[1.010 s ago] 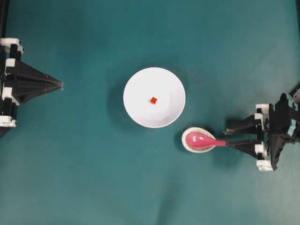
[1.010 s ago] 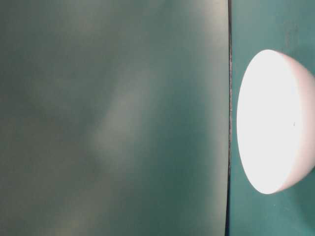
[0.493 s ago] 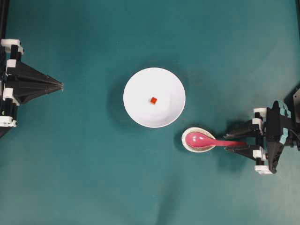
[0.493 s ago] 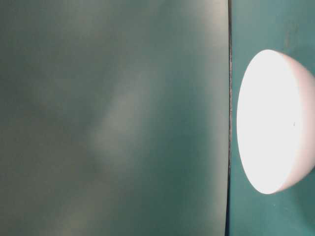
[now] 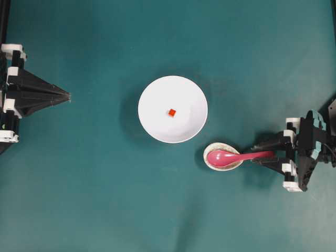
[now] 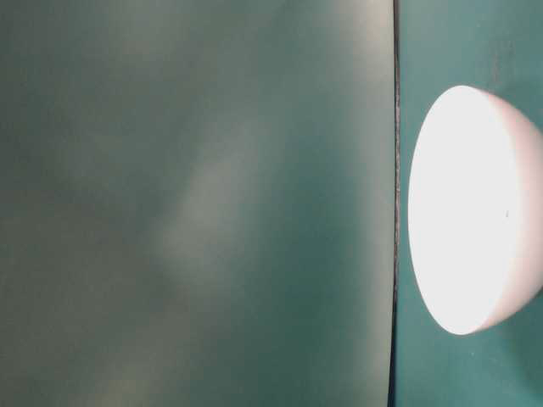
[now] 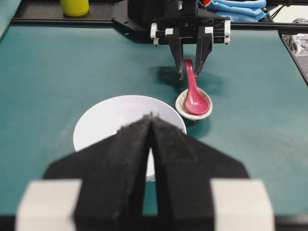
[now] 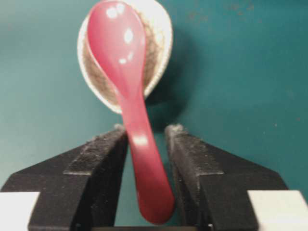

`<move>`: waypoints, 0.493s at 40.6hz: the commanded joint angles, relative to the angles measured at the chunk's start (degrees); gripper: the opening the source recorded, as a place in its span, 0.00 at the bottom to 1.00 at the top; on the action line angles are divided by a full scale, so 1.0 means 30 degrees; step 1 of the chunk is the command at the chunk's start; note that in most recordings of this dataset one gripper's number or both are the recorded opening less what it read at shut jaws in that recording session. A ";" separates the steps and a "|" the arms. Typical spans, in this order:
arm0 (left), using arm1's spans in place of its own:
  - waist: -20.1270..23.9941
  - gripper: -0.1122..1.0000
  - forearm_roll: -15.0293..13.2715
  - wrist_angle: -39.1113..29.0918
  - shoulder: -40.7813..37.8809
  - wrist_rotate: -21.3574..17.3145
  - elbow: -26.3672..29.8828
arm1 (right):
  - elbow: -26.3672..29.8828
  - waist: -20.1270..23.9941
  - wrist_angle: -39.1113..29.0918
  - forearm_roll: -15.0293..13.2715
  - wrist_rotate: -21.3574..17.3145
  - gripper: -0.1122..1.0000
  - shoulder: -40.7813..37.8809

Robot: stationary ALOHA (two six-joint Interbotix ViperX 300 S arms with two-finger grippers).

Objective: Grip the spoon and scoop the red block from the bowl with right arm.
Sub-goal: 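Close the right gripper on the pink spoon handle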

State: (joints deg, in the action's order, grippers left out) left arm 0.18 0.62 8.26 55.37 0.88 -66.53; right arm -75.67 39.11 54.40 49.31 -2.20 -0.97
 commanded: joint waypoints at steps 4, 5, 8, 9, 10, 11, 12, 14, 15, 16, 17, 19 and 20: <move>-0.0029 0.10 0.0029 0.0029 -0.0146 0.0000 0.0410 | 0.0498 0.0088 0.0059 -0.0029 0.0146 0.44 0.0117; 0.0000 0.10 0.0029 0.0000 -0.0146 0.0000 0.0410 | 0.0527 0.0088 0.0059 -0.0029 0.0176 0.42 0.0117; 0.0000 0.10 0.0000 -0.0088 -0.0146 -0.0029 0.0410 | 0.0674 0.0117 0.0117 -0.0117 0.0176 0.38 0.0117; -0.0029 0.10 0.0029 -0.0088 -0.0146 0.0000 0.0410 | 0.0703 0.0117 0.0117 -0.0146 0.0176 0.37 0.0117; -0.0029 0.10 0.0029 -0.0117 -0.0146 0.0000 0.0381 | 0.0762 0.0117 0.0117 -0.0205 0.0176 0.36 0.0117; -0.0029 0.10 0.0029 -0.0146 -0.0146 -0.0029 0.0410 | 0.0791 0.0088 0.0088 -0.0234 0.0176 0.35 0.0117; 0.0000 0.10 0.0029 -0.0176 -0.0176 0.0000 0.0381 | 0.0820 0.0117 0.0088 -0.0264 0.0205 0.33 0.0146; -0.0029 0.10 0.0029 -0.0264 -0.0146 0.0000 0.0381 | 0.0879 0.0117 0.0088 -0.0264 0.0205 0.32 0.0146; -0.0029 0.10 0.0029 -0.0322 -0.0146 0.0000 0.0381 | 0.0938 0.0117 0.0088 -0.0264 0.0205 0.31 0.0146; -0.0029 0.10 0.0029 -0.0381 -0.0146 0.0000 0.0381 | 0.0967 0.0117 0.0088 -0.0293 0.0205 0.31 0.0146; 0.0000 0.10 0.0029 -0.0439 -0.0146 0.0000 0.0381 | 0.1025 0.0117 0.0117 -0.0264 0.0205 0.30 0.0146; -0.0029 0.10 0.0029 -0.0557 -0.0146 0.0000 0.0381 | 0.1201 0.0117 0.0146 -0.0264 0.0234 0.30 0.0234; 0.0000 0.10 0.0029 -0.0586 -0.0146 0.0000 0.0381 | 0.1260 0.0117 0.0146 -0.0264 0.0234 0.30 0.0264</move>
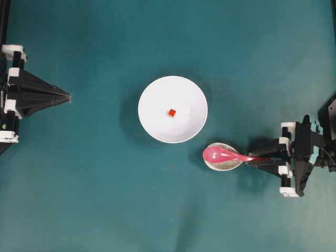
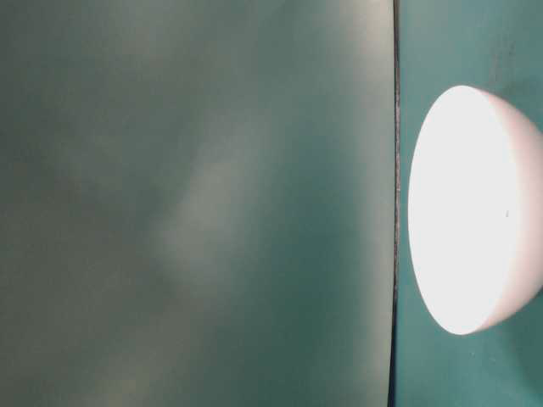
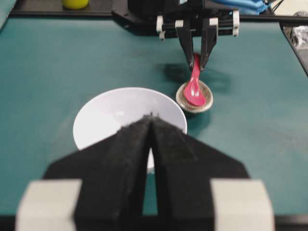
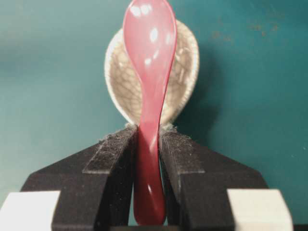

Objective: Grip the spoon and scoop the red block from the bowl with right arm.
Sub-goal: 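Close the right gripper on the pink spoon handle, then lift the spoon with the right gripper and dip it into the white bowl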

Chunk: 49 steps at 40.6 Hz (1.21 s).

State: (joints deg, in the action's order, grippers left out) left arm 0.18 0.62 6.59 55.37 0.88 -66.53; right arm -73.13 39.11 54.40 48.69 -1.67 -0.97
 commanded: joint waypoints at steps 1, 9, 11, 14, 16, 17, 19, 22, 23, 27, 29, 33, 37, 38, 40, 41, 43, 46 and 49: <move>-0.0029 0.10 0.0029 -0.0029 -0.0146 0.0000 0.0381 | 0.0557 0.0117 0.0146 -0.0059 0.0059 0.30 0.0410; 0.0000 0.10 0.0029 0.0000 -0.0146 0.0000 0.0381 | 0.1318 -0.0381 -0.0234 -0.0059 0.0674 0.30 0.1992; -0.0029 0.10 0.0029 0.0059 -0.0146 0.0000 0.0410 | 0.1523 -0.0615 -0.0703 -0.0029 0.1260 0.30 0.2578; -0.0029 0.10 0.0000 0.0146 -0.0117 0.0000 0.0439 | 0.1816 -0.1260 -0.1816 -0.0029 0.2373 0.30 0.3516; -0.0029 0.10 0.0029 0.0176 -0.0059 0.0000 0.0439 | 0.1992 -0.1875 -0.2637 -0.0029 0.3076 0.30 0.4131; -0.0029 0.10 0.0029 0.0176 -0.0029 0.0000 0.0439 | 0.2109 -0.2314 -0.3223 -0.0029 0.3545 0.30 0.4482; -0.0029 0.10 0.0000 0.0176 0.0000 0.0000 0.0439 | 0.2344 -0.2959 -0.4072 -0.0029 0.4072 0.30 0.5039; 0.0000 0.10 0.0029 0.0176 0.0029 0.0000 0.0439 | 0.3047 -0.4541 -0.6299 -0.0029 0.5039 0.30 0.6123; -0.0029 0.10 0.0000 0.0176 0.0029 0.0000 0.0469 | 0.3369 -0.5244 -0.7266 0.0000 0.5215 0.30 0.6533; -0.0029 0.10 0.0029 0.0176 0.0029 0.0000 0.0469 | 0.4775 -0.7734 -1.0928 0.0000 0.5449 0.30 0.7646; -0.0029 0.10 0.0029 0.0234 0.0088 0.0029 0.0498 | 0.5449 -0.8789 -1.2627 0.0000 0.5449 0.30 0.7969; -0.0117 0.10 0.0000 0.0322 0.0117 0.0029 0.0498 | 0.7295 -1.1396 -1.7080 0.0000 0.5391 0.29 0.8232; -0.0176 0.10 0.0029 0.0352 0.0088 0.0176 0.0498 | 0.9287 -1.3740 -2.1357 0.0000 0.5156 0.29 0.7910; -0.0234 0.10 0.0029 0.0322 0.0117 0.0176 0.0498 | 0.9639 -1.4150 -2.2119 0.0000 0.5068 0.29 0.7793; -0.0322 0.10 0.0029 0.0352 0.0117 0.0234 0.0498 | 1.0518 -1.5117 -2.3936 0.0000 0.4717 0.29 0.7441; -0.0352 0.10 0.0029 0.0352 0.0117 0.0293 0.0527 | 1.1016 -1.5586 -2.4932 -0.0029 0.4424 0.29 0.7207; -0.0439 0.10 0.0029 0.0381 0.0117 0.0352 0.0498 | 1.1748 -1.6260 -2.6396 -0.0059 0.3838 0.29 0.6709; -0.0527 0.10 0.0000 0.0439 0.0117 0.0381 0.0527 | 1.2539 -1.6992 -2.8242 -0.0264 0.2842 0.29 0.6035; -0.0557 0.10 0.0029 0.0439 0.0146 0.0352 0.0527 | 1.3184 -1.7432 -2.9736 -0.0879 0.1787 0.29 0.5332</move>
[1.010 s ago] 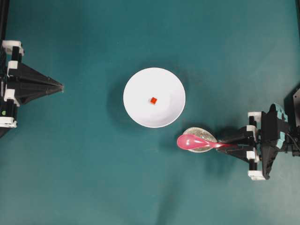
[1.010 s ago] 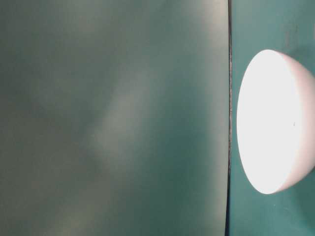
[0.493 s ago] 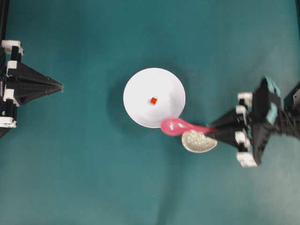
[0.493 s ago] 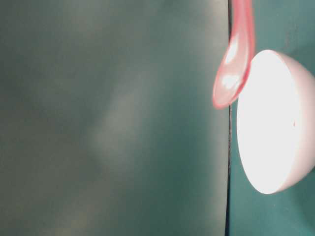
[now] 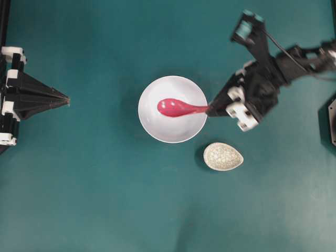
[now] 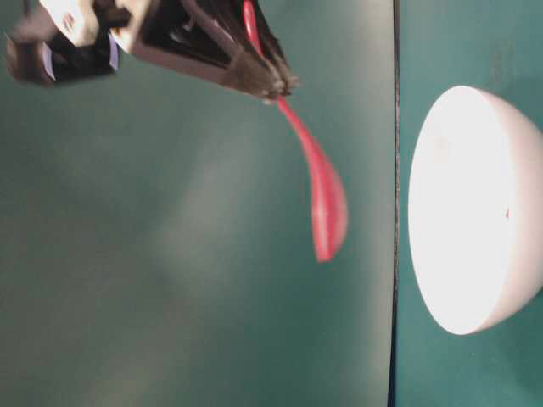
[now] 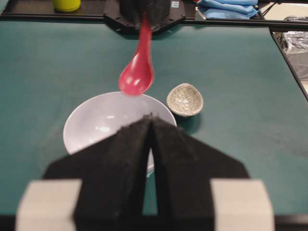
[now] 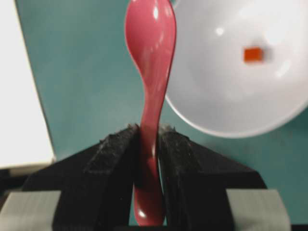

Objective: Grip the spoon and scoop the red block from the bowl with right arm.
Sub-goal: 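Lift the spoon with the right gripper and dip it into the white bowl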

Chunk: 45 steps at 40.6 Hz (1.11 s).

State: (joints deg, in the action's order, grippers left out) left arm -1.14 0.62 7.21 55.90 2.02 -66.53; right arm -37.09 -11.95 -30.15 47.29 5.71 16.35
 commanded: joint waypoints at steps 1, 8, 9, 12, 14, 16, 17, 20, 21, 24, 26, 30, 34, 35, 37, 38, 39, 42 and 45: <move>-0.0117 0.10 0.0000 0.0234 -0.0029 -0.0029 0.0527 | 0.1436 -0.0498 -0.2051 -0.0850 -0.1172 0.29 -0.0703; -0.0117 0.10 0.0029 0.0234 -0.0029 -0.0029 0.0527 | 0.2900 -0.0527 -0.4395 -0.3896 -0.4453 0.29 -0.1992; -0.0117 0.10 0.0029 0.0264 -0.0029 -0.0029 0.0527 | 0.3047 -0.0527 -0.4600 -0.4277 -0.4893 0.29 -0.2139; -0.0117 0.10 0.0029 0.0234 -0.0029 -0.0029 0.0498 | 0.3516 -0.0498 -0.5303 -0.5449 -0.6035 0.29 -0.2461; -0.0117 0.10 0.0029 0.0234 -0.0029 -0.0029 0.0498 | 0.3779 -0.0469 -0.5625 -0.6182 -0.6533 0.29 -0.2725; -0.0117 0.10 0.0029 0.0234 -0.0059 -0.0059 0.0498 | 0.4043 -0.0381 -0.5918 -0.6738 -0.6885 0.29 -0.2959; -0.0117 0.10 0.0059 0.0264 -0.0029 -0.0059 0.0527 | 0.4160 -0.0352 -0.6006 -0.6973 -0.6943 0.29 -0.3076; -0.0117 0.10 0.0059 0.0234 -0.0059 -0.0117 0.0498 | 0.4453 -0.0264 -0.6211 -0.7471 -0.7061 0.29 -0.3398; -0.0117 0.10 0.0059 0.0264 -0.0029 -0.0117 0.0498 | 0.4482 -0.0234 -0.6240 -0.7529 -0.7061 0.29 -0.3486; -0.0117 0.10 0.0029 0.0234 -0.0059 -0.0205 0.0498 | 0.4600 -0.0234 -0.6445 -0.7617 -0.7061 0.29 -0.3809; -0.0117 0.10 0.0059 0.0264 -0.0059 -0.0205 0.0527 | 0.4600 -0.0234 -0.6533 -0.7646 -0.7061 0.29 -0.4043; -0.0117 0.10 0.0059 0.0234 -0.0029 -0.0205 0.0498 | 0.4600 -0.0234 -0.6563 -0.7646 -0.7061 0.29 -0.4424; -0.0117 0.10 0.0029 0.0234 -0.0059 -0.0205 0.0498 | 0.4600 -0.0234 -0.6563 -0.7705 -0.7061 0.28 -0.4746; -0.0117 0.10 0.0059 0.0264 -0.0059 -0.0205 0.0498 | 0.4600 -0.0234 -0.6563 -0.7764 -0.7031 0.28 -0.4805; -0.0117 0.10 0.0059 0.0234 -0.0059 -0.0205 0.0498 | 0.4629 -0.0234 -0.6563 -0.7793 -0.7031 0.28 -0.4922; -0.0117 0.10 0.0059 0.0264 -0.0029 -0.0176 0.0498 | 0.4629 -0.0234 -0.6563 -0.7793 -0.7031 0.28 -0.4951; -0.0117 0.10 0.0029 0.0234 -0.0029 -0.0176 0.0498 | 0.4658 -0.0234 -0.6563 -0.7793 -0.7031 0.28 -0.5010; -0.0117 0.10 0.0059 0.0234 -0.0029 -0.0205 0.0498 | 0.4717 -0.0234 -0.6563 -0.7793 -0.7031 0.28 -0.5186; -0.0117 0.10 0.0059 0.0264 -0.0059 -0.0205 0.0498 | 0.4834 -0.0205 -0.6563 -0.7793 -0.6943 0.27 -0.5420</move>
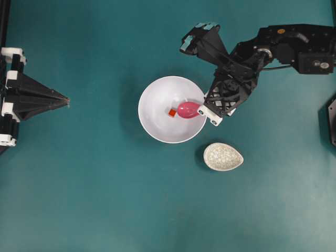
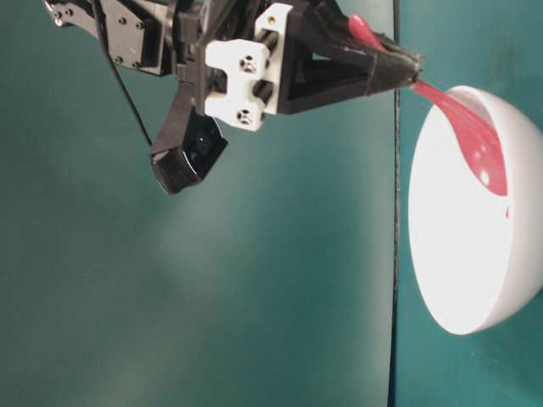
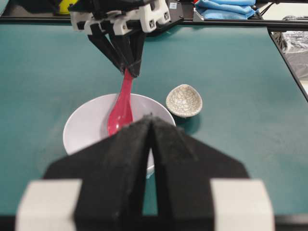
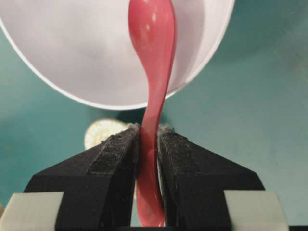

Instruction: Grip the spoon and scoop the red block from the bowl with right arm.

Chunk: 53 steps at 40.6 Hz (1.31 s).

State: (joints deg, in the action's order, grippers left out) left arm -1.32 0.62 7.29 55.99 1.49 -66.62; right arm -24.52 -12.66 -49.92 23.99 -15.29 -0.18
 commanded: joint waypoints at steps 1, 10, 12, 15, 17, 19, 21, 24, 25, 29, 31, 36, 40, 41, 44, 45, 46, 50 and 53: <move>-0.0059 0.10 0.0059 0.0205 -0.0059 -0.0029 0.0527 | 0.0674 0.0059 0.0029 -0.0029 0.0088 0.27 0.0000; -0.0059 0.10 0.0059 0.0205 -0.0059 -0.0029 0.0527 | 0.1201 0.0352 0.0029 -0.0029 0.0088 0.23 -0.0703; -0.0059 0.10 0.0059 0.0205 -0.0059 -0.0029 0.0527 | 0.1318 0.0410 0.0029 -0.0029 0.0088 0.23 -0.0820; -0.0059 0.10 0.0059 0.0234 -0.0059 -0.0029 0.0557 | 0.1436 0.0410 0.0029 -0.0029 0.0059 0.23 -0.0850; -0.0059 0.10 0.0059 0.0205 -0.0059 -0.0029 0.0527 | 0.1436 0.0439 -0.0059 -0.0059 0.0059 0.23 -0.0820; -0.0059 0.10 0.0059 0.0205 -0.0059 0.0000 0.0527 | 0.1465 0.0381 -0.0410 -0.0088 0.0088 0.23 -0.0645; -0.0059 0.10 0.0059 0.0234 -0.0059 0.0000 0.0557 | 0.1523 0.0322 -0.0908 -0.0146 0.0088 0.23 -0.0381; -0.0059 0.10 0.0059 0.0234 -0.0059 0.0000 0.0557 | 0.1787 0.0205 -0.1846 -0.0469 0.0000 0.23 0.0381; -0.0059 0.10 0.0059 0.0205 -0.0059 0.0000 0.0557 | 0.1963 0.0205 -0.2227 -0.0674 -0.0059 0.23 0.0820; -0.0059 0.10 0.0059 0.0205 -0.0059 0.0000 0.0527 | 0.2285 0.0234 -0.3252 -0.0820 -0.0352 0.23 0.2197; -0.0029 0.10 0.0059 0.0205 -0.0029 0.0000 0.0557 | 0.2139 0.0381 -0.3779 -0.0820 -0.0820 0.23 0.3164; -0.0059 0.10 0.0059 0.0205 -0.0059 -0.0029 0.0527 | 0.0615 0.1230 -0.4102 -0.0879 -0.2256 0.23 0.4775; -0.0059 0.10 0.0059 0.0234 -0.0029 0.0000 0.0527 | -0.1348 0.2549 -0.3047 -0.0850 -0.3486 0.23 0.6006; -0.0059 0.10 0.0059 0.0205 -0.0059 0.0000 0.0527 | -0.1729 0.2842 -0.2725 -0.0850 -0.3750 0.23 0.6211; -0.0059 0.10 0.0059 0.0234 -0.0059 -0.0029 0.0557 | -0.3369 0.4102 -0.0908 -0.0879 -0.4980 0.23 0.7002; -0.0059 0.10 0.0059 0.0205 -0.0029 -0.0029 0.0527 | -0.3750 0.4365 -0.0439 -0.0850 -0.5332 0.23 0.7148; -0.0059 0.10 0.0059 0.0205 -0.0029 -0.0029 0.0527 | -0.4277 0.4746 0.0293 -0.0879 -0.5801 0.23 0.7324; -0.0059 0.10 0.0059 0.0205 -0.0029 -0.0029 0.0557 | -0.5859 0.5801 0.2549 -0.0938 -0.7061 0.23 0.7529; -0.0059 0.10 0.0059 0.0205 -0.0029 -0.0029 0.0557 | -0.6650 0.6211 0.3750 -0.1025 -0.7500 0.23 0.7471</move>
State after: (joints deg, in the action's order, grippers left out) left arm -1.23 0.70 7.29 56.07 1.49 -66.53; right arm -42.80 4.48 -42.71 21.27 -36.74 21.45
